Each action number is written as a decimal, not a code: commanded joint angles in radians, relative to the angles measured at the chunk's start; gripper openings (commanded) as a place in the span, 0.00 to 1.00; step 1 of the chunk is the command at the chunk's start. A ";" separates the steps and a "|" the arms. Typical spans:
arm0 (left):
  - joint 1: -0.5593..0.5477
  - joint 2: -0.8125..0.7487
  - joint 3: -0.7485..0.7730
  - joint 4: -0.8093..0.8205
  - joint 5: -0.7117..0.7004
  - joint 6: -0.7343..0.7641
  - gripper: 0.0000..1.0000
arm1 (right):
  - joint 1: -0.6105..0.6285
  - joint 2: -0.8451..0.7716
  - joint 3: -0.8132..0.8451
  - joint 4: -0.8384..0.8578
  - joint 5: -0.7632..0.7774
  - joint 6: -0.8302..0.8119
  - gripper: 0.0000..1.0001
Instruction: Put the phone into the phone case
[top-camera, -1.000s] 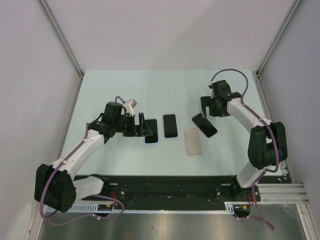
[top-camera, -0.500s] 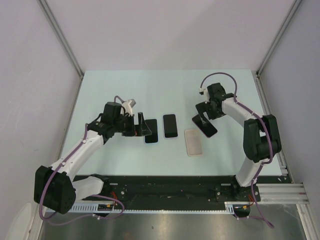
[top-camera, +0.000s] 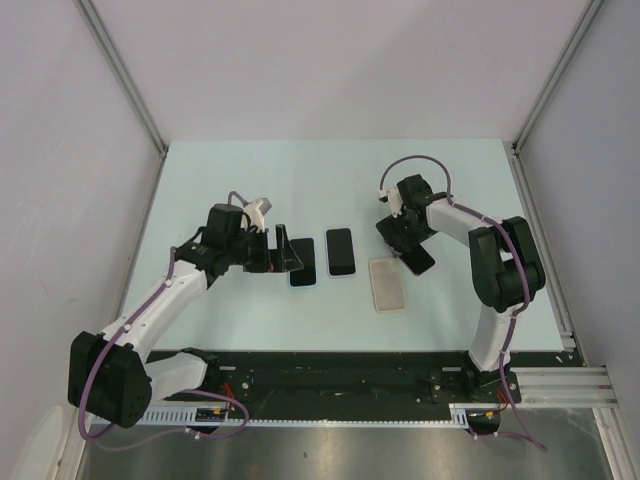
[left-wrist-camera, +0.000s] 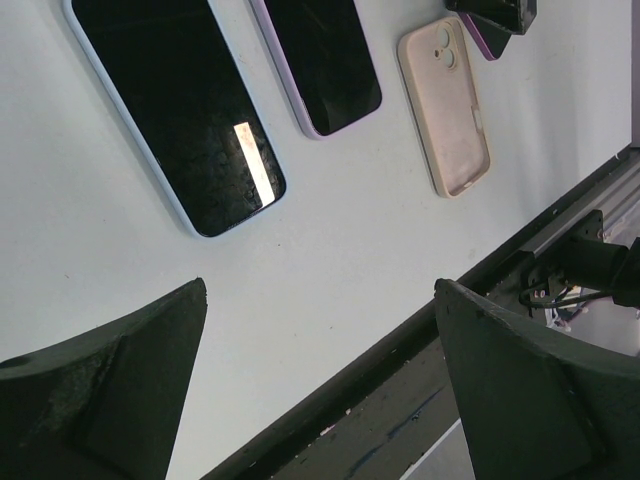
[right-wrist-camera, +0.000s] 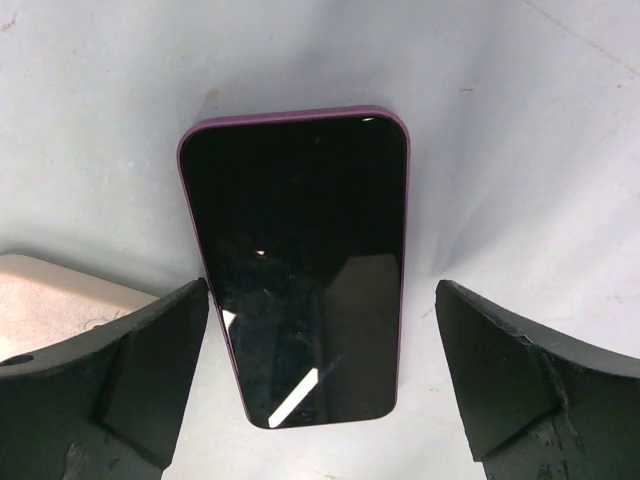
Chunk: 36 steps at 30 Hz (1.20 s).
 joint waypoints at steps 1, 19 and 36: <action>0.006 -0.003 0.043 0.010 0.016 0.018 1.00 | -0.009 0.021 0.015 -0.004 -0.041 -0.029 1.00; 0.007 -0.008 0.039 0.027 0.044 0.015 0.99 | -0.039 0.075 0.015 -0.004 -0.003 0.020 0.90; 0.015 -0.009 0.034 0.042 0.064 0.006 0.99 | -0.216 0.026 0.015 -0.041 -0.063 0.324 0.58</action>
